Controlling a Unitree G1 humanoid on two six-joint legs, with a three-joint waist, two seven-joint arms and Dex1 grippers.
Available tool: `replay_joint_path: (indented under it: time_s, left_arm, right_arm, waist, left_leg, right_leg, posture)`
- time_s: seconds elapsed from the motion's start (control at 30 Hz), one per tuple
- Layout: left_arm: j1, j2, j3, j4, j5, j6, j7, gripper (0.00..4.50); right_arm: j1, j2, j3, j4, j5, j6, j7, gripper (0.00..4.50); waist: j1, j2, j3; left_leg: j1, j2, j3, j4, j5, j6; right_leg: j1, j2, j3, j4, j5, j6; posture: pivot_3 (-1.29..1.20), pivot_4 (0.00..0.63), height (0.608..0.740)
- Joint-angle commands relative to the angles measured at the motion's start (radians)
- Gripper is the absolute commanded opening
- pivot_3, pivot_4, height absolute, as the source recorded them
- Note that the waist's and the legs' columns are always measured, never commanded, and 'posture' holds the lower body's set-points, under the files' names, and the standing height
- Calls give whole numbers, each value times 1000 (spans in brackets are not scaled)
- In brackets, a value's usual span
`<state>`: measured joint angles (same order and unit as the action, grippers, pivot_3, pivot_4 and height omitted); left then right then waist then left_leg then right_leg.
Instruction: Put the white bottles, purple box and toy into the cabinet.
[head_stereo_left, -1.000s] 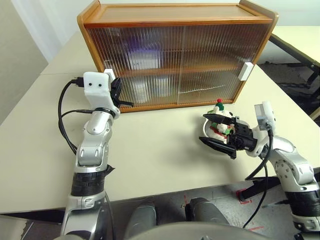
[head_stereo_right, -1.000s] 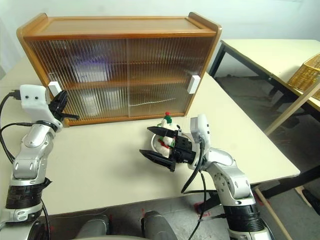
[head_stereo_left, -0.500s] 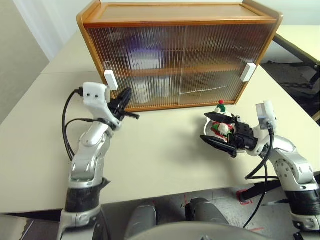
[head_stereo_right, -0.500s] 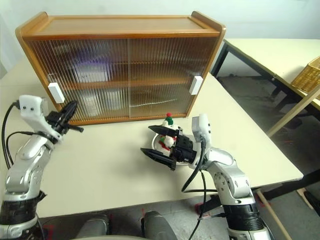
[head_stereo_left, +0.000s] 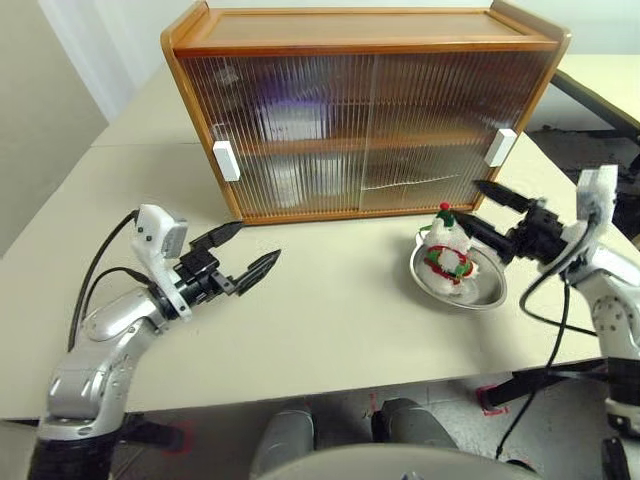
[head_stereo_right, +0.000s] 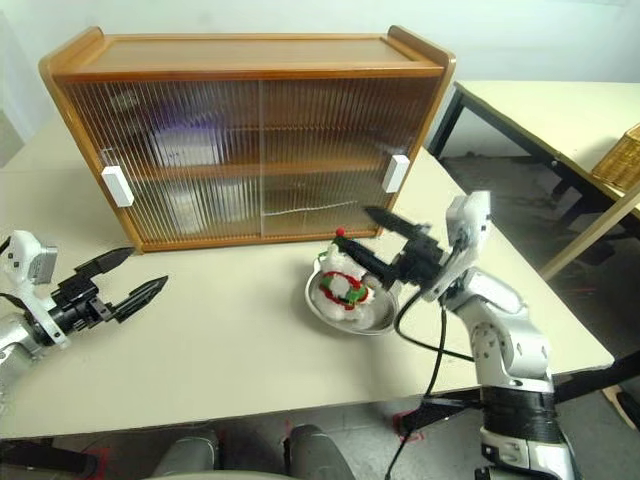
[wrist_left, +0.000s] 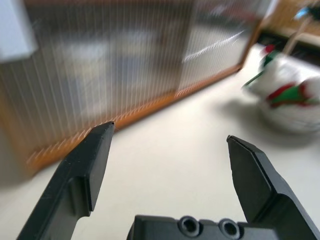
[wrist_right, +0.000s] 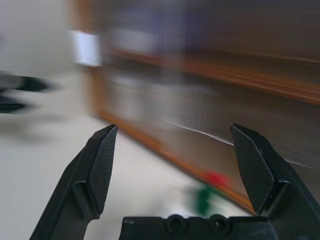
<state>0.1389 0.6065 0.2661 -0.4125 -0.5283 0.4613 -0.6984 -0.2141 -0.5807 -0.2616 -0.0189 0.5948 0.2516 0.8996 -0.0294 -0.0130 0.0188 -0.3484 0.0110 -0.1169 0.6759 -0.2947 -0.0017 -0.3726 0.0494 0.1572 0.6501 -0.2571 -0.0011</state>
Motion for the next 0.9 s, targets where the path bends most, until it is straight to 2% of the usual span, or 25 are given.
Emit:
replay_joint_path:
  time_s: [0.03, 0.13, 0.2, 0.33, 0.4, 0.5, 0.6, 0.9]
  left_arm:
    - [-11, -8, 18, -13, -99, 37, -40, 4449]
    - [-12, -7, 54, -10, -210, 15, -146, 4449]
    - [-1, 21, 54, -9, -205, 22, -163, 4449]
    - [19, 69, 58, -16, -217, 48, -183, 4449]
    - [21, 101, 69, -15, -250, 74, -211, 4449]
    - [36, 160, 49, -7, -181, 56, -225, 4449]
    - [21, 151, 45, -8, -162, 7, -230, 4500]
    - [16, 147, 49, -37, -165, -60, -289, 4500]
  right_arm:
    - [-54, -22, -49, 48, 23, 67, -57, 4500]
    - [-74, -56, -63, 89, -59, 33, -124, 4500]
    - [-87, -58, -76, 134, -20, -7, -38, 4500]
    - [-97, -33, -102, 222, -66, -115, -86, 4500]
    - [-96, -37, -82, 249, -94, -142, -78, 4500]
    - [-130, -3, -87, 298, -118, -166, -148, 4500]
    - [-147, 39, -84, 299, -129, -166, -211, 3848]
    - [-196, 108, -95, 301, -136, -173, -334, 454]
  waist:
    - [-1, 0, 0]
    - [0, 0, 0]
    - [0, 1, 0]
    - [1, 4, -1]
    - [2, 4, 0]
    - [2, 6, 0]
    - [1, 9, 1]
    - [2, 11, 1]
  left_leg:
    - [-1, 0, -1, 0, 0, 0]
    - [-3, 0, -4, 0, -1, -2]
    - [-3, 1, -6, -1, -2, -3]
    - [-13, 2, -6, -2, -3, -4]
    - [-15, 5, -7, -2, -3, -5]
    - [-15, 11, -6, -2, -3, -5]
    - [-15, 12, -6, -2, -3, -5]
    - [-15, 14, -7, -2, -2, -3]
  right_leg:
    - [-1, 0, 0, 0, 0, 0]
    - [-2, 1, -1, 0, 0, -1]
    - [-3, -1, -2, 0, -1, -3]
    - [-7, 3, -3, 1, -2, -3]
    - [-9, 4, -3, 1, 1, 2]
    - [-10, 5, -3, 1, 2, 3]
    - [-11, 5, -2, 1, 2, 2]
    - [-11, 5, -2, 1, 2, -3]
  posture:
    - [-46, 21, 740]
    - [-41, 25, 740]
    - [-33, 29, 740]
    - [-15, 37, 740]
    - [-14, 39, 740]
    - [-13, 39, 740]
    - [-14, 38, 740]
    - [-3, 38, 740]
